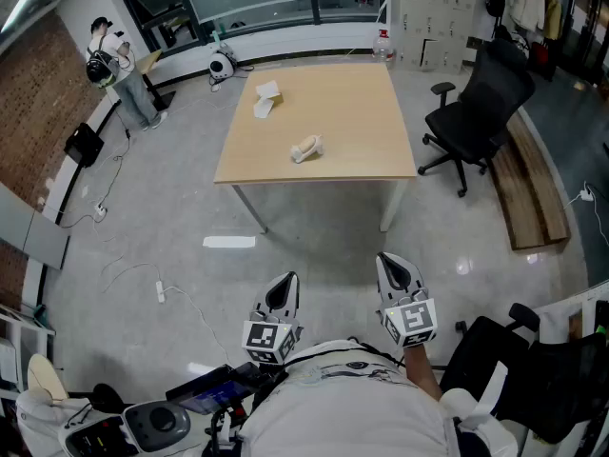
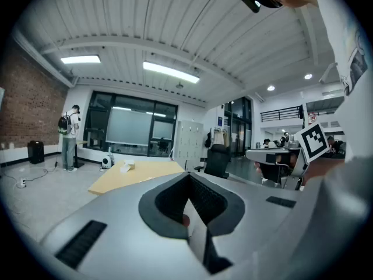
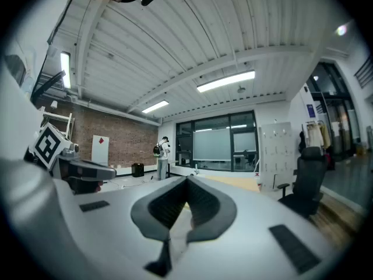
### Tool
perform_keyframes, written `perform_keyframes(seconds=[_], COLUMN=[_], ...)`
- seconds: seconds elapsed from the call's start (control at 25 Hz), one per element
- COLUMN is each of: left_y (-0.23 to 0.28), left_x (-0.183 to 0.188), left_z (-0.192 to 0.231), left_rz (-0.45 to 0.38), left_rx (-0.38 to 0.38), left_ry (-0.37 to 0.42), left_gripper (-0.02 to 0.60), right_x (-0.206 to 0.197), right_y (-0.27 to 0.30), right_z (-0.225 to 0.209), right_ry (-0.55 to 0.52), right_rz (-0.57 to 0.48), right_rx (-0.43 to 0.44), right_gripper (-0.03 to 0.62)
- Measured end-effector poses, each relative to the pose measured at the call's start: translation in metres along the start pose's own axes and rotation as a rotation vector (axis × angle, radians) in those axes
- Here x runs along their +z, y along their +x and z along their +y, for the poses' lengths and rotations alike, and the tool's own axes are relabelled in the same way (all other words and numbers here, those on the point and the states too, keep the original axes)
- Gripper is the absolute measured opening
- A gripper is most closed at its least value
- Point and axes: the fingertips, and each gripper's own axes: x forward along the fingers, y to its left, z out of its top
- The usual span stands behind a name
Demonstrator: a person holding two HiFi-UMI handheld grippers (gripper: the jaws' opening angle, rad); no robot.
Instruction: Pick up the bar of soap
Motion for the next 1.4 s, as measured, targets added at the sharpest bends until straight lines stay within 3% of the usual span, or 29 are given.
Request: perform_keyframes(seconds=[0.92,1.4], left_y=[0.025,0.050], left_x=[-0.004,0.006], left_z=[-0.035,-0.040], left_rz=[0.017,0.010], left_rx=[0.004,0.047], left_ry=[0.016,0.096], left_gripper=[0.000,0.000], right_x=[-0.012,-0.020], right_y=[-0.013,0.000], right_z=[-0.025,-0.028], right_ry=[0.017,0.045], right_rz=[0.015,0.039], right_rx=[0.017,0.078], right_gripper=[0.005,0.005])
